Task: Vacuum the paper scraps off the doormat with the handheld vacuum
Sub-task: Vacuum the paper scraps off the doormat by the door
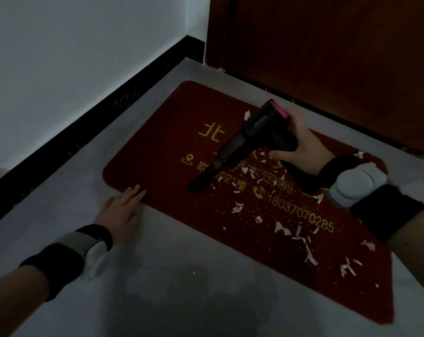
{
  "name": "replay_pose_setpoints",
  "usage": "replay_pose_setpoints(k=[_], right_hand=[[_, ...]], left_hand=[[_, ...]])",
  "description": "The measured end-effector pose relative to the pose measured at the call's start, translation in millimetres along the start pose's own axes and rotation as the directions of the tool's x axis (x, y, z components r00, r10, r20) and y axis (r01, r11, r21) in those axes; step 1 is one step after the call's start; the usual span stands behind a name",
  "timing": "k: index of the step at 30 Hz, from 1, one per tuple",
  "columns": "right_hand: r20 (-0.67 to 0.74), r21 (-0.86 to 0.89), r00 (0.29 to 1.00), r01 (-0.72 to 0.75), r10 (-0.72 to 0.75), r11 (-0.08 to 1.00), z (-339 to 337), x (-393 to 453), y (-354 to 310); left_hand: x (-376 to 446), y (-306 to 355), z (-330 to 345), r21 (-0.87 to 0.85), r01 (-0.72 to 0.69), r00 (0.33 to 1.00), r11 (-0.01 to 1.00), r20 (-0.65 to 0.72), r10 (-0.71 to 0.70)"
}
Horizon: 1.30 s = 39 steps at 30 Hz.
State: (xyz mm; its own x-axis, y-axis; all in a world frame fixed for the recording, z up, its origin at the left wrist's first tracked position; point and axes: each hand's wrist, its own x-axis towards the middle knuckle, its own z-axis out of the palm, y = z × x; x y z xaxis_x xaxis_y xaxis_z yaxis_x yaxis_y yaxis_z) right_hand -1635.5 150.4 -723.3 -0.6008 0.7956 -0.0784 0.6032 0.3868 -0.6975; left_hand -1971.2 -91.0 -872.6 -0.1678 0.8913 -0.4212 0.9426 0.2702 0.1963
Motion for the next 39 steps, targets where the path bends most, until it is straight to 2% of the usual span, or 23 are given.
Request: replay_pose_setpoints(k=[2,7,10,13,17,19,21,26,28,32,37,39], right_hand=[[-0.036,0.02,0.999,-0.029,0.03,0.999,5,-3,2],[-0.24,0.025,0.97,-0.039,0.044,0.999,11,-2,5],[-0.28,0.021,0.96,-0.025,0.03,0.999,13,-2,5],[-0.221,0.055,0.974,-0.038,0.05,0.998,8,-4,4],[-0.019,0.035,0.999,-0.038,0.039,0.999,0,-7,4],[0.022,0.029,1.0,-0.015,0.015,0.999,-2,-10,4],[0.0,0.026,1.0,-0.004,0.004,1.0,-1,-12,2],[-0.21,-0.043,0.978,0.008,-0.017,0.999,4,-21,3],[-0.236,-0.033,0.972,0.008,-0.015,0.999,5,-23,3],[-0.179,-0.03,0.983,0.026,-0.031,0.999,0,-24,4],[0.022,-0.009,0.999,0.047,-0.046,0.999,-5,-33,-1],[0.028,0.008,0.998,0.051,-0.051,0.999,1,-36,-2]], left_hand=[[0,-1,-1,0.009,-0.002,1.0,1.0,0.011,0.002],[0,0,-2,-0.002,-0.003,1.0,1.0,0.013,0.003],[-1,0,-2,0.011,-0.006,1.0,1.0,0.008,0.006],[-2,-2,0,-0.005,-0.006,1.0,1.0,-0.005,0.006],[-2,-2,1,-0.018,-0.012,1.0,1.0,-0.018,0.012],[-2,0,-1,-0.016,-0.011,1.0,1.0,-0.018,0.011],[-2,0,-1,-0.009,-0.008,1.0,1.0,-0.016,0.008],[-4,4,-3,-0.027,0.002,1.0,1.0,-0.014,-0.003],[-4,4,-4,-0.012,0.005,1.0,1.0,-0.007,-0.005],[-4,4,-3,-0.009,0.004,1.0,1.0,-0.01,-0.004],[-4,1,-2,-0.019,0.003,1.0,1.0,-0.003,-0.003],[-4,0,-1,-0.032,-0.002,1.0,0.999,-0.003,0.002]])
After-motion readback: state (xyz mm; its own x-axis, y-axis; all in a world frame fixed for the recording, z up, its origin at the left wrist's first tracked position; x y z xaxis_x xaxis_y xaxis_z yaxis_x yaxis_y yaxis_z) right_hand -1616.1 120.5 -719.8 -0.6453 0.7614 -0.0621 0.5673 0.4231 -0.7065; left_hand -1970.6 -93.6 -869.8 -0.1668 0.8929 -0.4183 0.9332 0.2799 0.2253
